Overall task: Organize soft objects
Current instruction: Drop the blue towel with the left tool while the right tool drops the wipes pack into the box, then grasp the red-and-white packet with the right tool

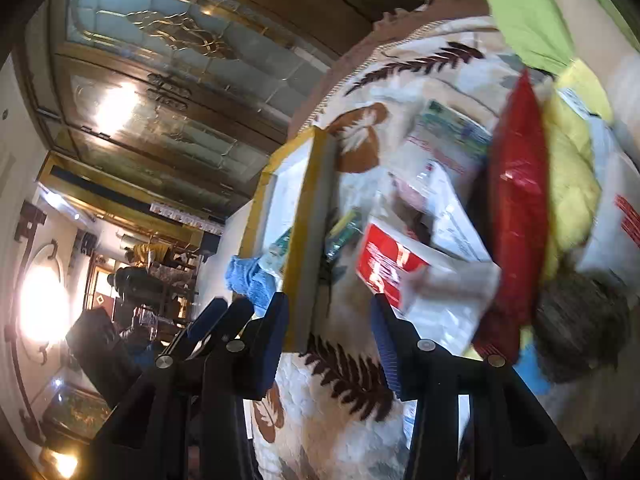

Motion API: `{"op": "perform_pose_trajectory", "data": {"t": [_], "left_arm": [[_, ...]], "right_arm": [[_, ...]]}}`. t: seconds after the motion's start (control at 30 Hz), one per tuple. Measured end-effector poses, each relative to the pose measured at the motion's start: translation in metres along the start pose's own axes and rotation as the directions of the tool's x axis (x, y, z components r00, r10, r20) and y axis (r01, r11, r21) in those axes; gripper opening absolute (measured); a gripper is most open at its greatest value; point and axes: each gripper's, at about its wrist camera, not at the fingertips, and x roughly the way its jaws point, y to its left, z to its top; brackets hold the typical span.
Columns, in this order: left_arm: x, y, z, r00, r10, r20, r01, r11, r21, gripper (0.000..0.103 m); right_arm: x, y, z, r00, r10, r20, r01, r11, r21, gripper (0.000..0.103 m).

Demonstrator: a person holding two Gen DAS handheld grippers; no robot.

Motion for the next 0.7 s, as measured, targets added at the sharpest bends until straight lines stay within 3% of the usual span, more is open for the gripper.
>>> {"op": "perform_pose_trajectory", "data": {"t": [0.17, 0.43, 0.7], "left_arm": [[0.023, -0.016, 0.007, 0.998, -0.048, -0.042, 0.051, 0.997, 0.063, 0.064], [0.046, -0.014, 0.011, 0.987, -0.124, -0.105, 0.133, 0.988, 0.082, 0.064], [0.054, -0.011, 0.011, 0.985, -0.107, -0.134, 0.119, 0.989, 0.085, 0.064]], "right_arm": [[-0.003, -0.013, 0.001, 1.000, -0.025, 0.009, 0.024, 0.998, 0.061, 0.052], [-0.003, -0.024, -0.003, 0.997, -0.073, -0.001, 0.073, 0.991, 0.112, 0.053], [-0.004, -0.015, 0.004, 0.997, -0.072, -0.006, 0.073, 0.996, 0.057, 0.053]]}}
